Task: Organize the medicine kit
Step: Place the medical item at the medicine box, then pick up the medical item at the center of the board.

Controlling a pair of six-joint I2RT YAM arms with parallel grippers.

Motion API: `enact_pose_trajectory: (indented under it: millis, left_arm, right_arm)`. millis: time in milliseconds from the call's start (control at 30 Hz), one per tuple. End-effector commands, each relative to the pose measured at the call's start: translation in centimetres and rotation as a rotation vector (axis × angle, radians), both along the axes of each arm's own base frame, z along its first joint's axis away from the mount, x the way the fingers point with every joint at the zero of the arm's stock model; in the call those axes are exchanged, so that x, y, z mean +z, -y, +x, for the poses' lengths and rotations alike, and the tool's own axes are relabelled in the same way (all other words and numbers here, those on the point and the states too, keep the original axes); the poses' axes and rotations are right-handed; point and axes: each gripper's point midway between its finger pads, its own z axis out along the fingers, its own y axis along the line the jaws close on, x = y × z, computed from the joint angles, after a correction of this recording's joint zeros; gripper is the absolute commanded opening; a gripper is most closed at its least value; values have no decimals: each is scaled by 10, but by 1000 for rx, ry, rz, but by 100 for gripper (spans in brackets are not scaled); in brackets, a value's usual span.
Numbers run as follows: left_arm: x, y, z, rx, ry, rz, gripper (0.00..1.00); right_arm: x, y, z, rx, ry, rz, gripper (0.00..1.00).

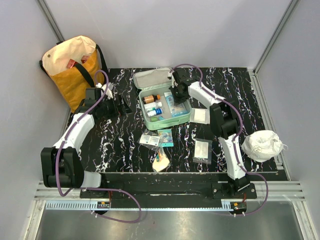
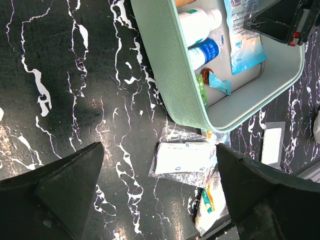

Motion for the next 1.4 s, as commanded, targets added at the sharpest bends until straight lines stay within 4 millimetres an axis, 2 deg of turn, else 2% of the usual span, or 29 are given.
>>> enact_pose_trajectory:
  millis: [0, 100, 167, 300, 500, 667, 733, 800, 1033, 1200, 1267, 1367]
  left_arm:
    - [21, 4, 14, -14, 85, 5, 99]
    - [23, 3, 17, 9, 90, 24, 99]
    - [23, 2, 22, 37, 91, 43, 99]
    - [23, 7, 31, 106, 102, 74, 99]
    - [16, 32, 36, 91, 87, -4, 99]
    - [15, 34, 33, 69, 94, 4, 99]
    - [17, 33, 32, 59, 104, 17, 99]
    - [19, 31, 30, 53, 115, 34, 99]
    - [44, 21, 35, 60, 240, 88, 99]
    - [77, 12, 39, 87, 350, 128, 99]
    - [90, 7, 44, 97, 393, 154, 99]
    - [99, 0, 52, 127, 415, 189, 99]
  right_arm:
    - [73, -12, 12, 69, 149, 105, 15]
    - [94, -24, 17, 0, 197, 223, 17]
    - [93, -26, 22, -48, 201, 247, 18]
    - [70, -19, 36, -132, 179, 220, 19]
    - [36, -29, 33, -108, 74, 241, 19]
    - [27, -28, 33, -108, 47, 220, 22]
    - [32, -29, 34, -102, 57, 223, 22]
    - [45, -31, 35, -84, 82, 249, 24]
    - [104, -36, 42, -39, 251, 360, 38]
    - [142, -20, 25, -78, 368, 412, 64]
    - [152, -7, 17, -116, 405, 410, 75]
    - [158, 27, 6, -252, 462, 344, 90]
